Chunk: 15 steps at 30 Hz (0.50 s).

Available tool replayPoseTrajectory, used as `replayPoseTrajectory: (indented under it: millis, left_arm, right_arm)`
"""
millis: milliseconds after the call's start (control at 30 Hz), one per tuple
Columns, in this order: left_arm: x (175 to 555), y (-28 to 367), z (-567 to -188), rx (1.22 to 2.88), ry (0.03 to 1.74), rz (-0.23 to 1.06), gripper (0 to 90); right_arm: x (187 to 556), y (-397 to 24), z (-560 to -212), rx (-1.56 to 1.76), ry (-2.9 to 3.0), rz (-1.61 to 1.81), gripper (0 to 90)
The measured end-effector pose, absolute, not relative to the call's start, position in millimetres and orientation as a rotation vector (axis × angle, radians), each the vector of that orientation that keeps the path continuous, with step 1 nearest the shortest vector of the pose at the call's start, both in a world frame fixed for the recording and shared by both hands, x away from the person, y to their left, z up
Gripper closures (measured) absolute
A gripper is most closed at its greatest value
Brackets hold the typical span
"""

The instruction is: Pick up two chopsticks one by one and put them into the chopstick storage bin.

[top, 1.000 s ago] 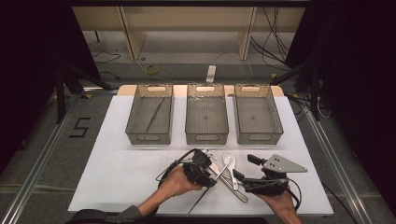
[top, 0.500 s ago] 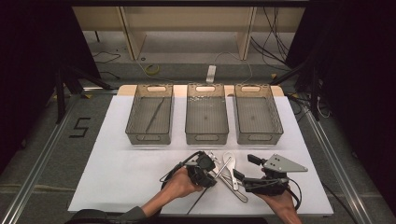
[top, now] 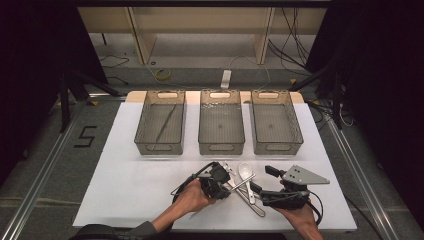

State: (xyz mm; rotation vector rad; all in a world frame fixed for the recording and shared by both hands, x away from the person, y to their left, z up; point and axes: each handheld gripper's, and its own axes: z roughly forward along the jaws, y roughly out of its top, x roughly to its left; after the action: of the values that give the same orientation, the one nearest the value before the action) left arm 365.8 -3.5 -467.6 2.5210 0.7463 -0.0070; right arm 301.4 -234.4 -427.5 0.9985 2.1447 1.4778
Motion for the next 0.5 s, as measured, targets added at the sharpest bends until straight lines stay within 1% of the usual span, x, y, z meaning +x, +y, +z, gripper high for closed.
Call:
replayPoseTrajectory:
  millis: [433,500]
  left_arm:
    - [376,19,-439,2.451,0.741,0.014,85.1]
    - [378,24,-434,2.415,0.764,0.018,85.2]
  right_arm:
    - [301,-235,-427,0.999,2.145,1.478,24.2]
    - [301,-235,-427,1.002,2.144,1.478,24.2]
